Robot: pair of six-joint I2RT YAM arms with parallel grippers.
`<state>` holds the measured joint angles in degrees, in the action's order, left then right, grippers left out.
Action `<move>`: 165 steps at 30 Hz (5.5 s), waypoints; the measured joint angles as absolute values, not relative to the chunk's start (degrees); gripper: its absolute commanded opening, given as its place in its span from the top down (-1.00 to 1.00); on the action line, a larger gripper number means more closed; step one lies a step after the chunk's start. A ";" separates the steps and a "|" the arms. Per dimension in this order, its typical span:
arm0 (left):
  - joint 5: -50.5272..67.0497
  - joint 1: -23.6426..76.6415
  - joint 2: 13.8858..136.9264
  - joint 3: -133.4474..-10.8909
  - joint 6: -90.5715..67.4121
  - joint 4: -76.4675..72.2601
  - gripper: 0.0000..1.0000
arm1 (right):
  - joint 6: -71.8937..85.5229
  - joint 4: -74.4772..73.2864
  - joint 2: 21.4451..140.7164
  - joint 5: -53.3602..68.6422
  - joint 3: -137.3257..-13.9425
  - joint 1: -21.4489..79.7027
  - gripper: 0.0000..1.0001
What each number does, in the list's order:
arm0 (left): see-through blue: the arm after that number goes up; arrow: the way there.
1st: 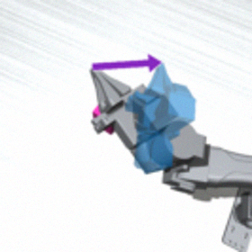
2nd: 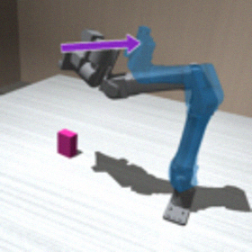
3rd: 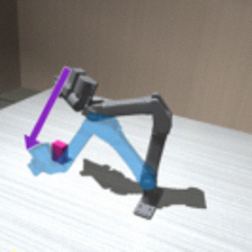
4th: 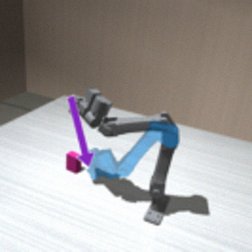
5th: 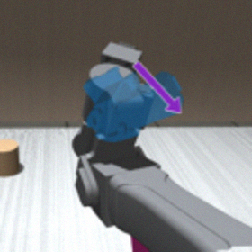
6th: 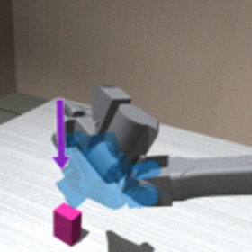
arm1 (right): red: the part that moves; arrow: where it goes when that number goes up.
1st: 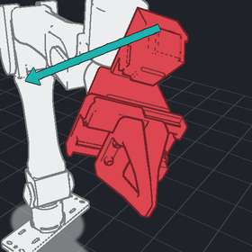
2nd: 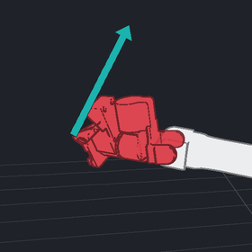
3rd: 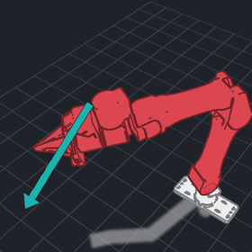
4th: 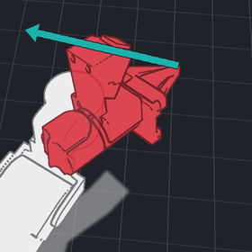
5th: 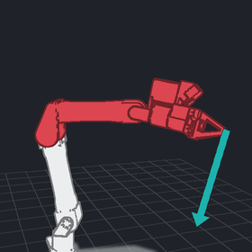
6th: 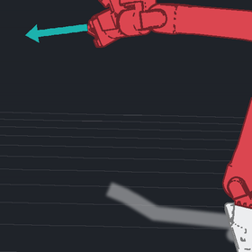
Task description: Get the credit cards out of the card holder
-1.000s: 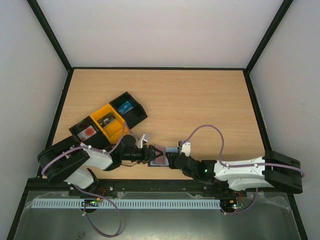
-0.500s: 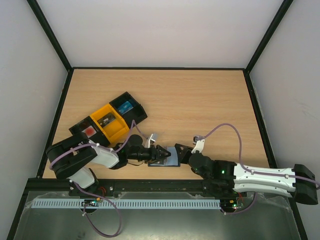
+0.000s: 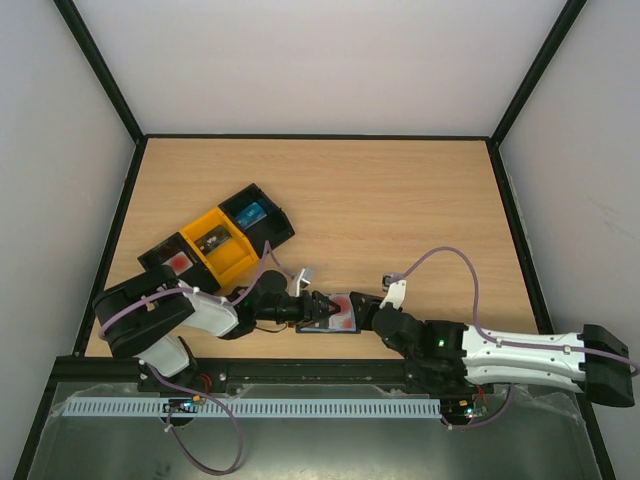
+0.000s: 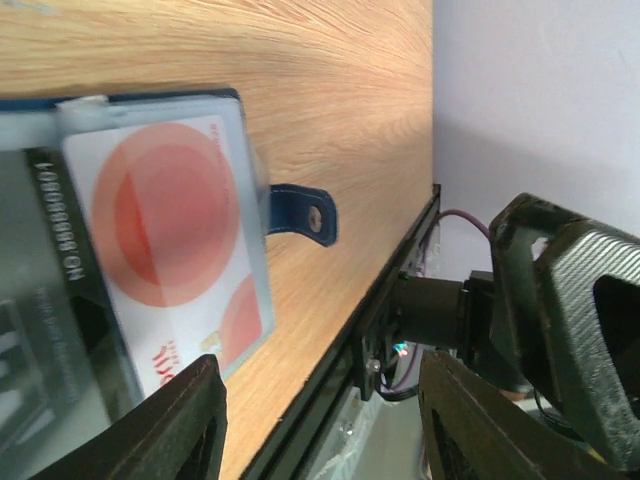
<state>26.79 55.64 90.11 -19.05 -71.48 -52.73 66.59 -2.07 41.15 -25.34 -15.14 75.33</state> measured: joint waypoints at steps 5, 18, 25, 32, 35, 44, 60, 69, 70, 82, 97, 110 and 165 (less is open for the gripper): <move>24.32 55.33 89.38 -18.26 -70.13 -49.76 -0.03 | 65.93 -0.95 47.46 -23.92 -15.14 75.33 0.63; 21.78 55.05 90.19 -17.72 -68.34 -46.94 0.06 | 66.04 5.13 56.71 -18.98 -13.87 74.19 0.63; 21.80 55.05 91.11 -17.69 -68.36 -47.70 0.08 | 66.76 7.01 58.28 -17.67 -11.70 73.47 0.63; 21.87 55.05 92.01 -17.69 -68.38 -48.99 0.10 | 67.33 8.58 60.73 -16.29 -11.33 73.45 0.69; 21.87 55.05 92.33 -17.69 -68.49 -49.45 0.13 | 67.72 9.63 61.56 -15.49 -10.92 73.45 0.73; 21.76 55.05 93.54 -17.69 -69.47 -50.76 0.31 | 69.69 15.33 64.36 -13.76 -8.54 73.45 0.79; 20.95 55.05 96.36 -17.54 -71.07 -55.00 0.71 | 70.96 20.21 66.22 -12.93 -7.51 73.28 0.79; 20.97 55.05 96.62 -17.02 -71.44 -56.80 0.95 | 71.05 21.12 66.22 -12.84 -7.07 73.21 0.79; 20.97 55.05 96.57 -16.82 -71.44 -56.95 0.95 | 71.05 21.12 66.24 -12.84 -7.07 73.19 0.79; 20.97 53.30 92.90 -14.06 -71.44 -56.51 0.95 | 71.00 19.99 65.25 -12.84 -7.07 73.19 0.79; 18.00 48.51 71.88 -13.32 -65.39 -35.18 0.95 | 65.82 5.69 45.87 -13.45 -9.02 73.19 0.66; 27.79 46.57 56.38 -18.41 -53.08 -16.08 0.95 | 55.35 -3.77 36.01 -9.52 -18.72 73.19 0.28; 28.12 47.42 36.05 -21.89 -48.27 -7.25 -0.69 | 54.13 3.40 34.15 -0.38 -19.73 73.03 0.96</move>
<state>28.12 47.42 36.05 -21.89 -48.27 -7.25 54.13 3.40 34.15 -0.38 -19.73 73.03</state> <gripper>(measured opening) 0.821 0.022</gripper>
